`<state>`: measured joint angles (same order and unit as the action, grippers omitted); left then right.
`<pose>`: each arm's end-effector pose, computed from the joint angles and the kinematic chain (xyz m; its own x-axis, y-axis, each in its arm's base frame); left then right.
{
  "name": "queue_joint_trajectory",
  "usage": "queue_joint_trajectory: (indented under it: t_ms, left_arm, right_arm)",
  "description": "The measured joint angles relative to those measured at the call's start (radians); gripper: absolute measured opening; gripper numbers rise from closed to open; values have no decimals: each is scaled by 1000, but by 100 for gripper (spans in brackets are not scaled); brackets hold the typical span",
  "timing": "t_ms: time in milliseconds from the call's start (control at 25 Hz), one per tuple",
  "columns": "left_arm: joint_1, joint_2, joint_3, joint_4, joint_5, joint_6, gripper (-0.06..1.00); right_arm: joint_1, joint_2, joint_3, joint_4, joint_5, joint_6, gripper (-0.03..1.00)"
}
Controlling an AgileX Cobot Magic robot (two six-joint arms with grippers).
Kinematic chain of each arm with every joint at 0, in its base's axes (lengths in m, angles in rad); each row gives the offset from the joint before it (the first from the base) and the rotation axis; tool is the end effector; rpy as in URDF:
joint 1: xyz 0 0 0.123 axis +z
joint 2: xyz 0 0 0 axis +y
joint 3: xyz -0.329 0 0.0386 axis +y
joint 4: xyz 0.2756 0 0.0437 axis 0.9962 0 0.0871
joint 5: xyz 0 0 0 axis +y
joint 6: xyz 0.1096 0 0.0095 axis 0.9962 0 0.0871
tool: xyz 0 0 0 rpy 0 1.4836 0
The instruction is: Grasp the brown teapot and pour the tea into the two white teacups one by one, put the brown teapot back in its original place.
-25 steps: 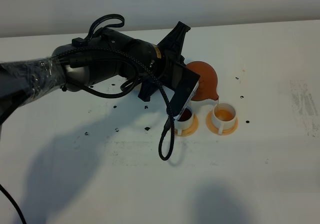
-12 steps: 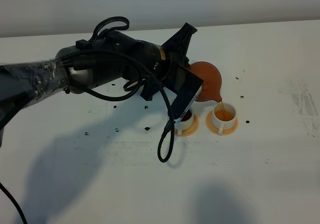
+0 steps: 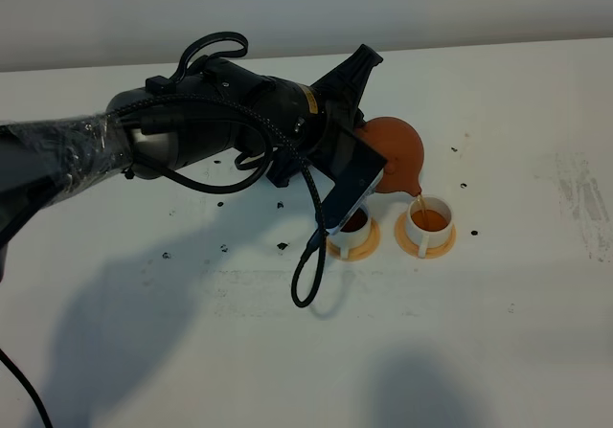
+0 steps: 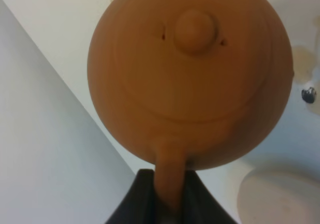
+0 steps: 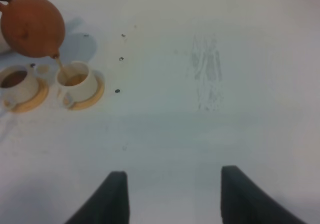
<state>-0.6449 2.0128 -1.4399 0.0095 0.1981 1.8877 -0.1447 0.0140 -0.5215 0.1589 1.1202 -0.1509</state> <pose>0.4126 -0.3101 0.2216 0.7301 0.6361 0.2495 0.2860 -0.6161 0.7339 -0.0120 0.0176 0.2841 -0.4922 -0.0094 -0.8705 -0.0196 0.9998 0.0002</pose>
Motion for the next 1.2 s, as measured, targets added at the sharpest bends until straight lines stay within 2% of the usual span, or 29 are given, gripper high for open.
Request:
queue_joint_trajectory:
  t_ms: [1200]
  left_arm:
    - [0,0,0,0,-33,92,9]
  right_arm:
    - [0,0,0,0,0,0,42]
